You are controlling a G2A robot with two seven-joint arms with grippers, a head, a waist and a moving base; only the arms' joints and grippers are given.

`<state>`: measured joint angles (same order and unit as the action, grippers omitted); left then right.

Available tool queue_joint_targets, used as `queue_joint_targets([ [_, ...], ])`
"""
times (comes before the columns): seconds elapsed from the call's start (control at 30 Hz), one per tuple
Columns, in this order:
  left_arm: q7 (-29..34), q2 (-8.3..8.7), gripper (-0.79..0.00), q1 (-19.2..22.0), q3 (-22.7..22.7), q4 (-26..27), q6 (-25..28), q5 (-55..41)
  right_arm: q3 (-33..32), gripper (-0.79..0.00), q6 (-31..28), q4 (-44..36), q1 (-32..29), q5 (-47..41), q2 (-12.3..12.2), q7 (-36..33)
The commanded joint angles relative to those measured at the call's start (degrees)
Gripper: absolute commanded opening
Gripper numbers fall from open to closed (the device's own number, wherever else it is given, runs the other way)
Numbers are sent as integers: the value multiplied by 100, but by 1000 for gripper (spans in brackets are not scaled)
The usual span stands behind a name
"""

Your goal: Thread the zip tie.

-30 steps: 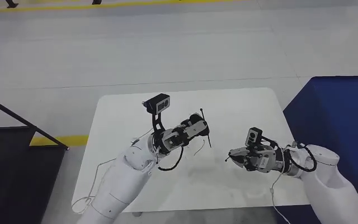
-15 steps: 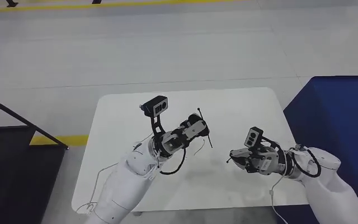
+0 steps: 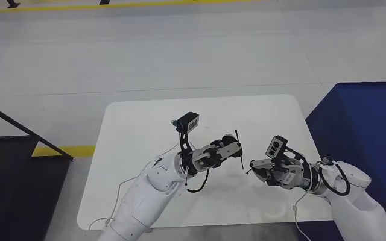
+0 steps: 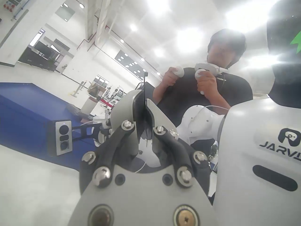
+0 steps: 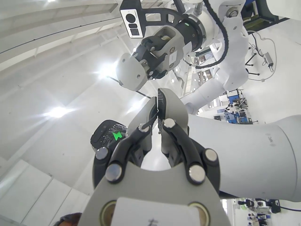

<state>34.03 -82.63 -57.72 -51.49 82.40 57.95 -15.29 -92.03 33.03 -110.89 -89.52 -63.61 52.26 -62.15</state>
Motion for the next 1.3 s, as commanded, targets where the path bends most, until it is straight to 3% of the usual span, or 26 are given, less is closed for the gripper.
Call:
queue_joint_targets([
  [0.0,-60,1,-785,-71,14,100,-70,71,15,-785,36,-34,-12,-92,2,1],
  [0.97,-255,47,-785,-233,46,389,5,213,77,-785,-135,-141,-78,-149,3,159],
  [1.27,-316,45,-785,-227,66,232,5,335,118,-785,-68,-139,-43,-136,-6,60],
])
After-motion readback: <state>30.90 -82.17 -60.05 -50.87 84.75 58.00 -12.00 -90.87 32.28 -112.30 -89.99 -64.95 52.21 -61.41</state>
